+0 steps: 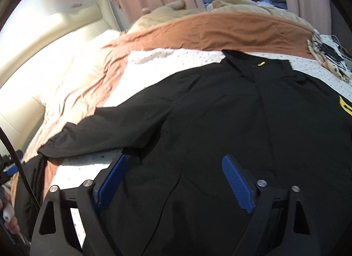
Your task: Fold large clothes
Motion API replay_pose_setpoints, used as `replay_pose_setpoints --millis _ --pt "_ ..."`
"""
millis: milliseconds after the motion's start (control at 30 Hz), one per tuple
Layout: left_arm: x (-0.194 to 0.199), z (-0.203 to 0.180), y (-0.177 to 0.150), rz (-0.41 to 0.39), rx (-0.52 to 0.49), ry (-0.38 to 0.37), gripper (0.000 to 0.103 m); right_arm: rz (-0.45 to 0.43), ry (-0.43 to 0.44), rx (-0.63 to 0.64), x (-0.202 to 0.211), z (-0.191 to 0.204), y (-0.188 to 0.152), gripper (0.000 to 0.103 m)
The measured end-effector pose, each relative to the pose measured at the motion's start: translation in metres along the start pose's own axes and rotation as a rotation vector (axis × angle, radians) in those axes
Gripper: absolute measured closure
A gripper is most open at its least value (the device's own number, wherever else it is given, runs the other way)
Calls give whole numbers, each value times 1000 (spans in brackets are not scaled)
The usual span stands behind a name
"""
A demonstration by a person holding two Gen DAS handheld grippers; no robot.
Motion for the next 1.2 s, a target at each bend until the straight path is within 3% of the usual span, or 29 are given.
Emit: replay_pose_setpoints --millis 233,433,600,667,700,767,867,1067,1100,1167,1200 --pt "-67 31 17 103 136 29 13 51 9 -38 -56 -4 22 28" --pt "-113 53 26 138 155 113 14 75 35 -92 -95 -15 33 50" --pt "-143 67 35 164 157 147 36 167 37 -81 -136 -7 27 57" --pt "-149 71 39 159 126 191 57 172 -16 -36 -147 0 25 57" --pt "-149 70 43 146 96 222 64 166 -27 -36 -149 2 25 57" --pt "-146 65 49 137 65 223 89 173 0 -79 -150 0 27 57" --pt "-127 50 63 83 15 210 94 191 101 -193 -146 -12 29 57" --pt "-63 -8 99 -49 -73 146 97 170 147 -277 -119 -30 37 55" --pt "-48 -24 106 -73 -98 126 97 156 152 -286 -111 -32 39 51" --pt "-26 -50 115 -109 -136 100 97 129 151 -299 -97 -38 42 27" --pt "-17 -61 119 -121 -150 86 97 118 156 -309 -91 -40 40 24"
Point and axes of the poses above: each gripper's, at about its wrist camera, not at the fingertips, and x roughly against the way its jaws point, z to its left, y to its top, the point moved 6 cm from there along -x, roughly the way its jaws point, and after that the axes turned 4 degrees about z, right-handed, at the moved point
